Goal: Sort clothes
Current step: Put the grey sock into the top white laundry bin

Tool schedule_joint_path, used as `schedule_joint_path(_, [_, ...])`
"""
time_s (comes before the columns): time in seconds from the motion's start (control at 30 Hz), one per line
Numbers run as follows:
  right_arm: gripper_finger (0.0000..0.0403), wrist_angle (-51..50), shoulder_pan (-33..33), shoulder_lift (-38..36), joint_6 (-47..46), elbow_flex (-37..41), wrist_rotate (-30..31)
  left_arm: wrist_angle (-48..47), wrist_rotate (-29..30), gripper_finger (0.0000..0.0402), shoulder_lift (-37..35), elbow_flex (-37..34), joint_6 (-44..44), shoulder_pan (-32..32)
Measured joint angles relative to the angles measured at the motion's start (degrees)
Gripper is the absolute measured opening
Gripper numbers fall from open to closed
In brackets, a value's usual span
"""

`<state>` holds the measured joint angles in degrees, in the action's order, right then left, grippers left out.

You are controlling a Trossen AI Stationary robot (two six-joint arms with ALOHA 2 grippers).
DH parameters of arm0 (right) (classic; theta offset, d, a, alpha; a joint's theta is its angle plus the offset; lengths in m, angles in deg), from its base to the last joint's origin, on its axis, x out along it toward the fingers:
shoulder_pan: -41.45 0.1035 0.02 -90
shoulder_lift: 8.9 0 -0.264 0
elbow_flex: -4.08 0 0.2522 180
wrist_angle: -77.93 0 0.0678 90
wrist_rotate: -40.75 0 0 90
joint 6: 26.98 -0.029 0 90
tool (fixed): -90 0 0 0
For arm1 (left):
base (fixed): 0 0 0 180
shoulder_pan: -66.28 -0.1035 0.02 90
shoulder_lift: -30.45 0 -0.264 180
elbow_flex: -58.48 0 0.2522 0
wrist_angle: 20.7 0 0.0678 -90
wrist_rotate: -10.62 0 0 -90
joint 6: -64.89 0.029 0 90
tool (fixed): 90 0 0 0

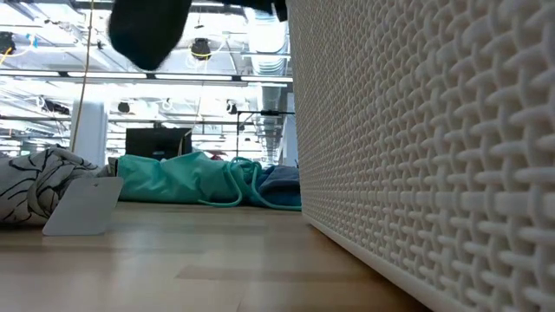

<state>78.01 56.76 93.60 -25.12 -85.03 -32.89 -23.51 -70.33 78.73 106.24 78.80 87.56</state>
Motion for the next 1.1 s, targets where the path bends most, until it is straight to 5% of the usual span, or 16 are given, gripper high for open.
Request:
schedule_joint_path(0.23, [0.0226,0.2,0.1,0.0,-0.3,0.0,0.0,0.5,-0.2,0.0,0.6,0.0,0.4,0.0])
schedule_joint_path(0.63, [0.0019,-1.4,0.0,0.0,-0.3,0.0,-3.2,0.5,-0.3,0.0015,0.6,0.0,0.2,0.0])
schedule_joint_path(1.1, [0.0007,-12.0,0.2,-3.8,0.3,-2.9,-3.0,-4.3,3.2,0.0098,0.6,0.0,-1.5,1.9])
